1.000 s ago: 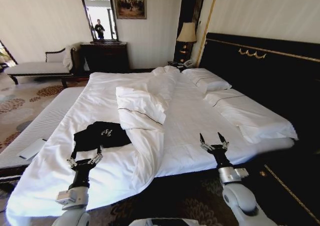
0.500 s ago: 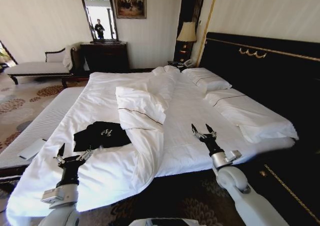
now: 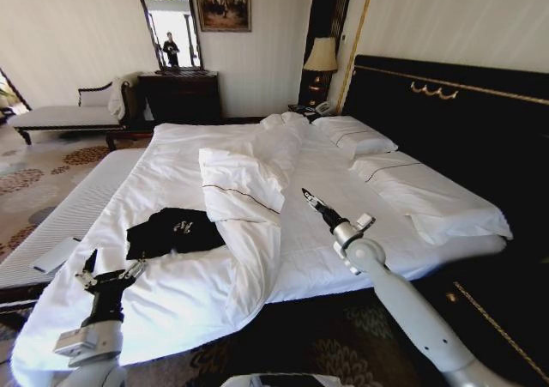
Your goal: Fold the clothes on the bed.
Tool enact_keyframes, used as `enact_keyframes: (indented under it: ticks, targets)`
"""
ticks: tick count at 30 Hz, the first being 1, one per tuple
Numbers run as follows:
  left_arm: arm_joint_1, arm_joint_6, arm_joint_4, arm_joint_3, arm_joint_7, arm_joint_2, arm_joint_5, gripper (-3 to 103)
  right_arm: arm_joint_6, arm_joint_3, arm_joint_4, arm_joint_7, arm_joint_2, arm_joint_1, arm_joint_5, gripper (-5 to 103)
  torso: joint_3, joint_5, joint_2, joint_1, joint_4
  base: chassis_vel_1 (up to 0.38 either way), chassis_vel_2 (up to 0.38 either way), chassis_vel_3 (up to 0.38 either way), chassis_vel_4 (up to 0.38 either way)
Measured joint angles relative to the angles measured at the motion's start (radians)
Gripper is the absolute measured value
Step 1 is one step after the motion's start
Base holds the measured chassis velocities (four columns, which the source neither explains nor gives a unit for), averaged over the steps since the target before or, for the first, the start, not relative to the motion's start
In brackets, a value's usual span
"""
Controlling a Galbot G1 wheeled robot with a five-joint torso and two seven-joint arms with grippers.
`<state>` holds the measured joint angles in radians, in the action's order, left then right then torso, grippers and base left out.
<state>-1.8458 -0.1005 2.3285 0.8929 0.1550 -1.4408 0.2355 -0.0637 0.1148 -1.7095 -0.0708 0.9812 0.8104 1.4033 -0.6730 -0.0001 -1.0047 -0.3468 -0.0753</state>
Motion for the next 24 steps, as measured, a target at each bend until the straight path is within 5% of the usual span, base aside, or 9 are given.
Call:
enact_keyframes:
  ticks: [24]
  targets:
    - [0.007,0.007,-0.016,0.013,0.007,-0.028,-0.009,100,-0.031,-0.214,0.186,-0.006,0.118,-0.225,-0.021,100,0.000,0.0000,0.000,0.000,0.0000,0.000,0.000,0.000,0.000]
